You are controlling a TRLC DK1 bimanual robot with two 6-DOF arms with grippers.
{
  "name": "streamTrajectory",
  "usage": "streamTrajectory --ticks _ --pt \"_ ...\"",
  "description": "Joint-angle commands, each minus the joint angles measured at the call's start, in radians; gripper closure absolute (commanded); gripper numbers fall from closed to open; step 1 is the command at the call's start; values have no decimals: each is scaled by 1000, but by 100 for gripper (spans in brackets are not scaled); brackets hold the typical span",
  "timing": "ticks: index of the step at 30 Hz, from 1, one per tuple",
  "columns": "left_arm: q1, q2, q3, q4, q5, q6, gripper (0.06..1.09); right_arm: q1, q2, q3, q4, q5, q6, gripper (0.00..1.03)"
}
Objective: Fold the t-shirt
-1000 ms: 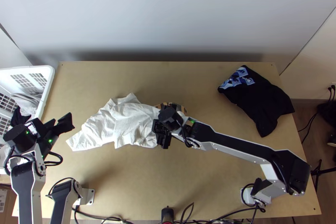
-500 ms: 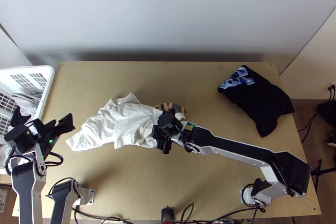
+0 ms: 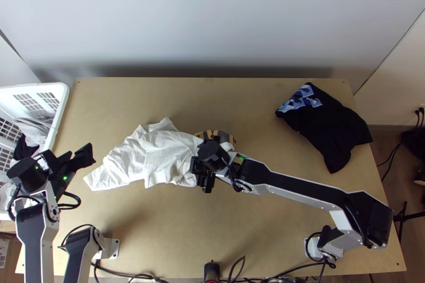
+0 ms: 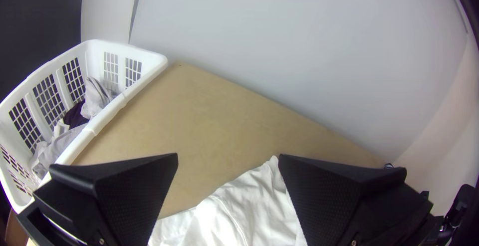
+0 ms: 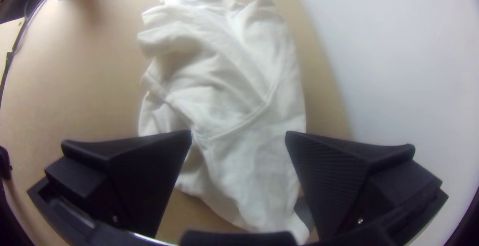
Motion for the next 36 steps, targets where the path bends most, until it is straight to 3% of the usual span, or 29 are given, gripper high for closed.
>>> streamTrajectory --ticks 1,10,14,15,16,17,26,36 --pt "-1 4 -3 6 1 -1 10 1 3 7 14 1 -4 15" --pt "1 2 -7 8 1 -1 10 1 66 9 42 1 -21 17" --pt "1 -1 -9 8 1 -3 10 -3 114 -3 42 1 -40 50" --pt "1 -1 -10 8 0 -3 10 -3 123 -5 42 3 -41 69" --pt "1 -1 -10 6 0 -3 10 -3 123 -10 48 3 -44 95" --pt "1 -3 -10 6 0 -3 10 -3 118 -19 72 3 -44 100" --pt "6 -7 -19 0 1 -1 10 -7 16 -23 126 3 -78 100" --pt "-2 -6 -44 8 3 -7 10 -75 -144 151 -20 3 -46 100"
